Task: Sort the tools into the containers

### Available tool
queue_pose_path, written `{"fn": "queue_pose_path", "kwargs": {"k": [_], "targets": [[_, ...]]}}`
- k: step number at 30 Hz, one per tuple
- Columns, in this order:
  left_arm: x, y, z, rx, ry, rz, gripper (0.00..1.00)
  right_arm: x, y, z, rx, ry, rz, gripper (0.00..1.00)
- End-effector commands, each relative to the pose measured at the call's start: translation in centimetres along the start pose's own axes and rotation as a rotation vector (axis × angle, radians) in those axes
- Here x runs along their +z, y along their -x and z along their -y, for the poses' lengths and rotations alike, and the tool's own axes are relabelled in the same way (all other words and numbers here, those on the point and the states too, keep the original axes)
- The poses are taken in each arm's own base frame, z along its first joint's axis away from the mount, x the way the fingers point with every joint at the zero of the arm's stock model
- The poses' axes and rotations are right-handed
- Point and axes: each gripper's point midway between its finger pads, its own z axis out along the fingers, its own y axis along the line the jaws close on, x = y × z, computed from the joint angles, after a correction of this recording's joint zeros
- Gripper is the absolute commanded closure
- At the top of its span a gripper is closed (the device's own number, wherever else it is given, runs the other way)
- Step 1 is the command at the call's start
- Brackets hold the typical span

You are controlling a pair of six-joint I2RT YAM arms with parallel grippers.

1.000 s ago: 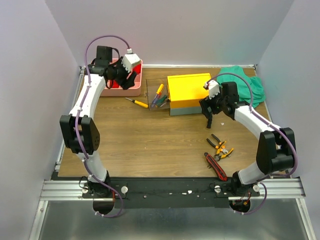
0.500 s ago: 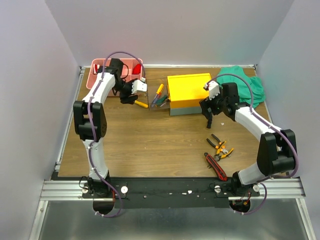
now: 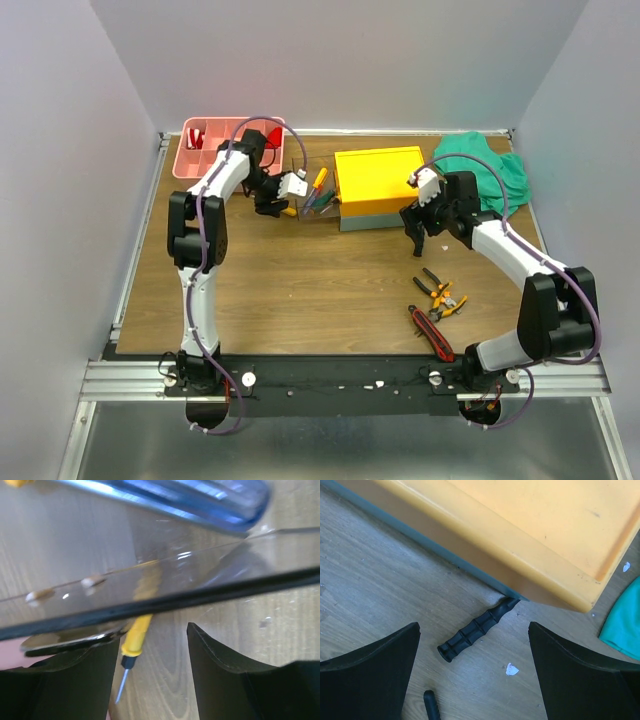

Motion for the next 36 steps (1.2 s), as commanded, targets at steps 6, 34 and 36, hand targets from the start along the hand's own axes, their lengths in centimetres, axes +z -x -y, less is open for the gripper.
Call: {"fn": "queue_pose_path", "kwargs": {"k": [6, 34, 36], "targets": [[0.4, -0.2, -2.7, -0.054, 0.019, -0.024, 0.35, -0.5, -0.8, -0.2, -0.012, -0.001, -0.025, 0.03], [2.0, -0.6, -1.9, -0.278, 0.086, -0.042, 0.32, -0.3, -0.7, -0.2, -0.015, 0.003, -0.025, 0.03], [1.0, -0.2, -2.1, -0.268, 0.135, -0.035, 0.3, -0.3, -0.8, -0.2, -0.015, 0.0, -0.024, 0.03]]}}
